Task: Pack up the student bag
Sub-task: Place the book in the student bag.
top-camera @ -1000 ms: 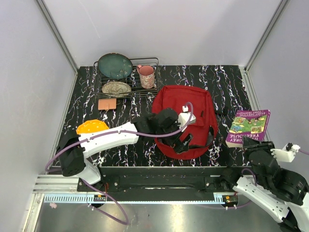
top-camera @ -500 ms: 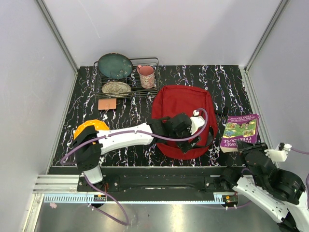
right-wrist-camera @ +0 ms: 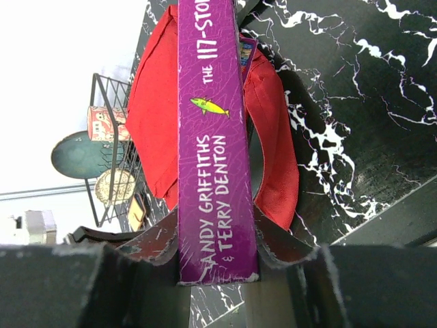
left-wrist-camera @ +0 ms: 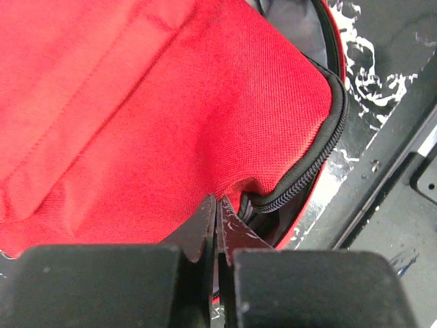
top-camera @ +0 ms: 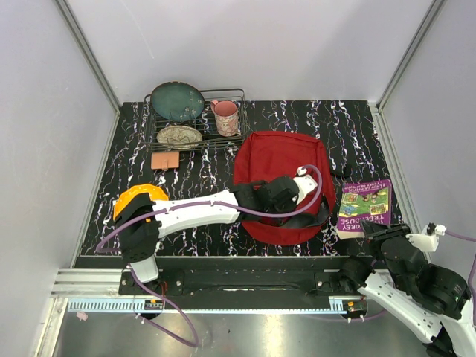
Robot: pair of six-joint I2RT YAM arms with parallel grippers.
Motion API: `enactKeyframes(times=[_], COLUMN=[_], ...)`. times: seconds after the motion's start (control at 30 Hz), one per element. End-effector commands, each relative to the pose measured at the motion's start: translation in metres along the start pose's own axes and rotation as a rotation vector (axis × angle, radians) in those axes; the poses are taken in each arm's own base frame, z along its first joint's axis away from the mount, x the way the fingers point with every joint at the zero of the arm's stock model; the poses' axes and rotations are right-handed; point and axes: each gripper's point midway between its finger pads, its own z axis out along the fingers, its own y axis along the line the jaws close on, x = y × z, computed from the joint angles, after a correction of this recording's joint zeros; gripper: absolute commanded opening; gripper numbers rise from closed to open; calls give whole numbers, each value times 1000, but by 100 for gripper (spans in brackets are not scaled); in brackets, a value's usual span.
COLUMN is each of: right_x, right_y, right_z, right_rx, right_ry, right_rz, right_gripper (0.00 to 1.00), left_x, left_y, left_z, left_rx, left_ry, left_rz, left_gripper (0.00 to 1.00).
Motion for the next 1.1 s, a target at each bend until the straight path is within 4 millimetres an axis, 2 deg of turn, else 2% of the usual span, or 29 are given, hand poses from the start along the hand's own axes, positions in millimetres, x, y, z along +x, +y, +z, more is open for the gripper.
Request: enactKeyframes(times=[0.0, 0.03, 0.07, 0.1, 0.2, 0.33, 0.43, 0.53, 0.57, 0.67, 0.77, 0.9, 1.03, 1.07], right_x=[-3, -2, -1, 0, 1, 0, 3, 16, 20, 36, 41, 39, 43, 50], right_y=[6, 6, 6, 6, 5, 5, 18, 29, 32, 39, 48, 47, 69, 73], right_z=[-1, 0, 0, 0, 0, -1, -3, -3, -4, -4, -5, -6, -22, -27], right_rx=[-11, -6, -5, -6, -12, -39, -89, -109, -113, -118, -148, -144, -263, -293], right_ry=[-11, -8, -7, -4, 1, 4, 26, 80, 96, 160, 181, 179, 243, 288], right_rz=[10, 5, 3, 7, 19, 36, 9, -72, -85, -115, -108, -148, -121, -114], right_gripper=[0, 0, 0, 0, 0, 0, 0, 0, 0, 0, 0, 0, 0, 0], left_x=[-50, -54, -60, -64, -72, -74, -87, -112, -128, -156, -176, -185, -188, -187], left_y=[19, 18, 16, 13, 3, 0, 15, 33, 42, 62, 79, 95, 93, 91], left_z=[-19, -22, -25, -31, -38, -35, -39, -54, -64, -87, -105, -120, -125, -122], left_rx=[-108, -99, -86, -64, -3, 11, -56, -91, -109, -131, -143, -174, -147, -135], left_ry=[-125, -134, -147, -163, -208, -208, -227, -261, -300, -379, -436, -477, -507, -505], left_rz=[-27, -21, -11, -11, -4, -2, -37, -50, -63, -107, -155, -203, -249, -266], left_gripper=[0, 0, 5, 1, 0, 0, 0, 0, 0, 0, 0, 0, 0, 0])
